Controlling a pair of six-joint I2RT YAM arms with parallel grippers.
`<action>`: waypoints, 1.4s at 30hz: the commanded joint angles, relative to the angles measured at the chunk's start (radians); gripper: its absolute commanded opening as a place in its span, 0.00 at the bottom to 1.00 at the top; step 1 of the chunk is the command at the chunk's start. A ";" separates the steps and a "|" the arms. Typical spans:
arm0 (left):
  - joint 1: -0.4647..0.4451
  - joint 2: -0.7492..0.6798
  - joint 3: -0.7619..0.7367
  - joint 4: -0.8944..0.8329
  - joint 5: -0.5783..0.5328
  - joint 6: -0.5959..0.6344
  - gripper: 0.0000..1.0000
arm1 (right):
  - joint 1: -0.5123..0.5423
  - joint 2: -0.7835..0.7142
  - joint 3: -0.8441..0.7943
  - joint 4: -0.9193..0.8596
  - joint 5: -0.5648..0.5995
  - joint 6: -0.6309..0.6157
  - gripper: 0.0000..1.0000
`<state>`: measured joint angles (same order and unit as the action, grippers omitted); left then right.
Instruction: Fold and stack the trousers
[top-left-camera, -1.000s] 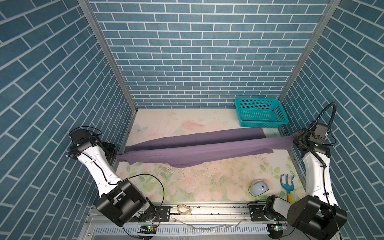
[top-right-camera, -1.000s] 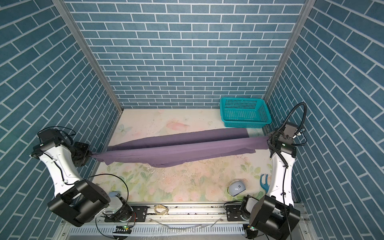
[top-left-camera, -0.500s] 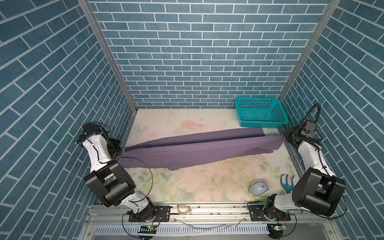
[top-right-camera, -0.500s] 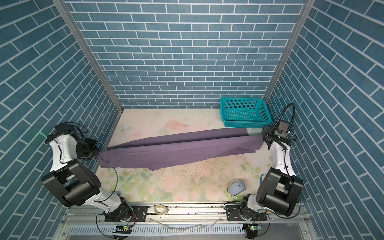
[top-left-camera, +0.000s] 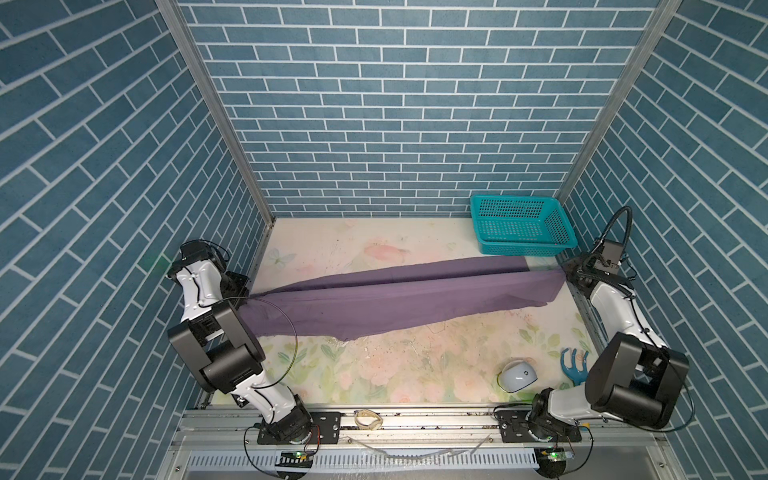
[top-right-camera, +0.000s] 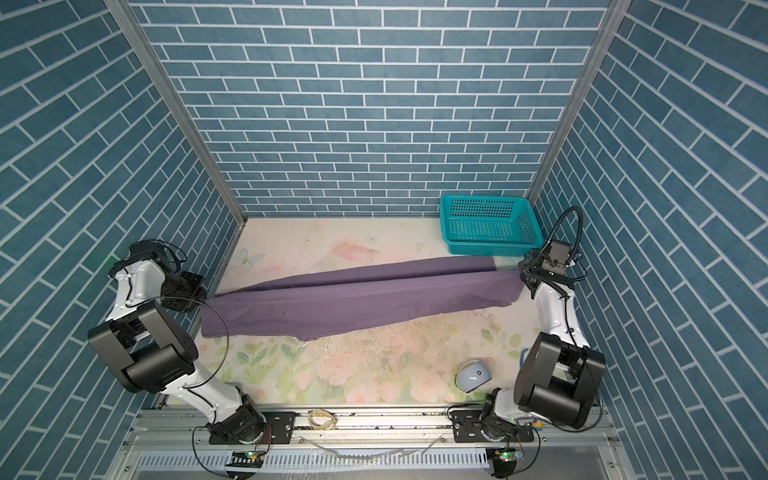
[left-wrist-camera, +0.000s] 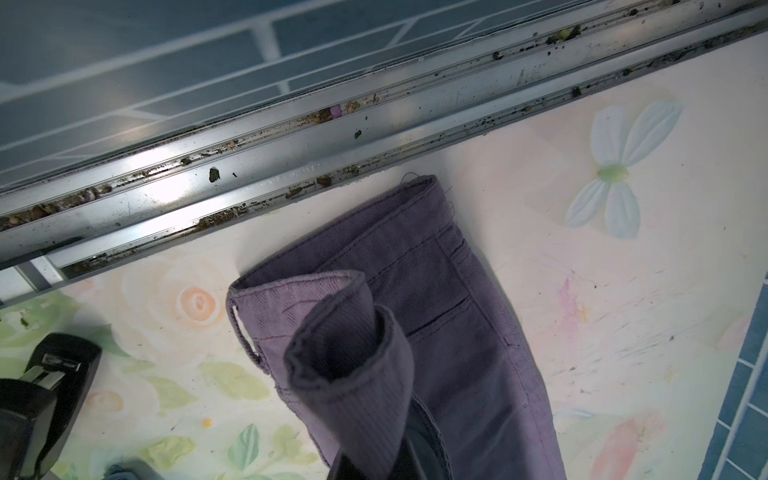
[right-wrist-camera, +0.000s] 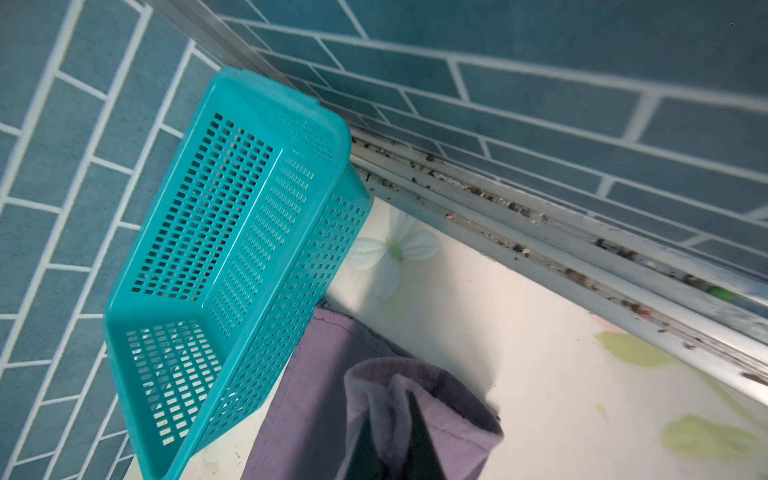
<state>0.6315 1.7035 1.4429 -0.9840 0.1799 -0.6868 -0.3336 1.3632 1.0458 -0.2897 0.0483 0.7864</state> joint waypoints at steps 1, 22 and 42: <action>0.028 -0.024 0.060 0.080 -0.148 0.023 0.00 | -0.056 -0.106 -0.012 -0.003 0.244 -0.029 0.00; -0.033 0.109 0.169 0.090 -0.139 0.012 0.00 | -0.072 0.132 0.065 0.144 0.153 -0.055 0.00; -0.108 0.325 0.254 0.143 -0.153 0.020 0.00 | 0.032 0.482 0.145 0.363 0.137 -0.043 0.00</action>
<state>0.5037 2.0140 1.6650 -0.9623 0.1329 -0.6838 -0.2741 1.8046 1.0912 -0.0475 0.0925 0.7338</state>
